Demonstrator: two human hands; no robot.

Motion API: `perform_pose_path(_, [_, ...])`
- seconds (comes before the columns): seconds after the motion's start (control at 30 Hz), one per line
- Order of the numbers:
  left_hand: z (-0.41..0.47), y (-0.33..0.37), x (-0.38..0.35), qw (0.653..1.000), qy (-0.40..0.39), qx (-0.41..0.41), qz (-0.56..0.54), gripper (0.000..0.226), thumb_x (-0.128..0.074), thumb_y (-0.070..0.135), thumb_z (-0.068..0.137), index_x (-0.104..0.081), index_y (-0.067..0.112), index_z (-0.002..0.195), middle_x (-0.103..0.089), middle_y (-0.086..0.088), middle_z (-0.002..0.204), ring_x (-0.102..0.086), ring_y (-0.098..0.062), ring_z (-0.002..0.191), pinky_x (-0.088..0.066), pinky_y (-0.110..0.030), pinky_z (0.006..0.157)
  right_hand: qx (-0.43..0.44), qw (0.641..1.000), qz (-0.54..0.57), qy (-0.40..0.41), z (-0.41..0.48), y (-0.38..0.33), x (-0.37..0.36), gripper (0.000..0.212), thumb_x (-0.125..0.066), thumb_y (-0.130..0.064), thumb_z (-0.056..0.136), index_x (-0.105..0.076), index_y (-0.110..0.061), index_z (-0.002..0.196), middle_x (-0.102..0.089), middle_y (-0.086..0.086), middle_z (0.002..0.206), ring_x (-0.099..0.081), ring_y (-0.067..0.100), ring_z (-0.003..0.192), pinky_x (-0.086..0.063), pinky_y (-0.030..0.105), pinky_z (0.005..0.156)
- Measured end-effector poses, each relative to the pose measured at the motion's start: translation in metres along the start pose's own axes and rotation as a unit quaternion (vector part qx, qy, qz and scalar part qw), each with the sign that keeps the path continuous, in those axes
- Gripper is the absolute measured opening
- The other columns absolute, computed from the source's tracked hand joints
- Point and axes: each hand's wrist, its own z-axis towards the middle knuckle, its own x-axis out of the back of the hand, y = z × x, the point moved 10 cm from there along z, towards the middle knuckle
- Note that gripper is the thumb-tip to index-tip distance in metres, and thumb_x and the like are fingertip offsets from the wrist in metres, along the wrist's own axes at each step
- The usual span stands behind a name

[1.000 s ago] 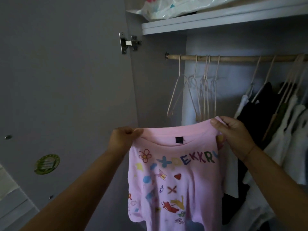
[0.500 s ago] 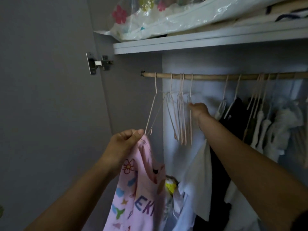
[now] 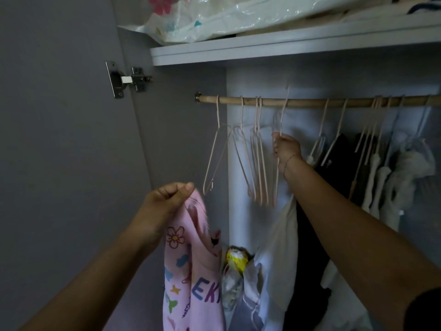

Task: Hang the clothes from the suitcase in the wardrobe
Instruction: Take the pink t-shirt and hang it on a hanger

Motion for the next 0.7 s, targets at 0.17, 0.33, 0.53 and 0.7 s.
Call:
perform_pose_path(0.17, [-0.01,-0.013,-0.001,1.0,-0.007,0.009,0.001,0.029,-0.056,0.027,0.091,-0.066,0.001,0.085,-0.07,-0.02,0.079,-0.063,-0.026,0.065,-0.05,-0.027,0.062,0.047,0.998,0.024,-0.041,-0.074,-0.019,0.014,0.028,-0.042,-0.024,0.098,-0.045,-0.021,0.071,-0.037,-0.012,0.04,-0.029,0.0,0.03,-0.021,0.011,0.032])
perform_pose_path(0.33, [-0.036,-0.009,-0.004,0.999,-0.023,0.007,-0.04,0.027,-0.058,0.024,0.091,-0.067,-0.001,0.089,-0.07,-0.023,0.084,-0.063,-0.027,0.07,-0.052,-0.028,0.065,0.08,0.994,0.032,-0.062,-0.181,-0.029,0.052,0.041,-0.044,-0.037,0.097,-0.037,-0.02,0.06,-0.033,-0.008,0.044,-0.028,0.007,0.036,-0.024,0.015,0.037])
perform_pose_path(0.53, [-0.083,0.012,0.0,0.997,-0.05,-0.002,-0.063,0.019,-0.063,0.029,0.084,-0.069,0.012,0.078,-0.069,-0.016,0.078,-0.062,-0.023,0.068,-0.049,-0.032,0.07,0.053,0.997,-0.014,-0.057,-0.248,-0.033,0.076,0.031,-0.045,-0.034,0.097,-0.053,-0.01,0.079,-0.044,-0.003,0.048,-0.035,0.009,0.037,-0.033,0.017,0.039])
perform_pose_path(0.7, [-0.14,0.026,0.009,0.997,-0.054,-0.009,-0.048,0.018,-0.061,0.023,0.089,-0.067,0.009,0.08,-0.066,-0.017,0.081,-0.059,-0.022,0.07,-0.048,-0.028,0.067,0.048,0.995,-0.061,-0.055,-0.314,-0.031,0.088,0.039,-0.045,-0.036,0.097,-0.038,-0.018,0.063,-0.031,-0.011,0.042,-0.024,0.008,0.037,-0.022,0.016,0.038])
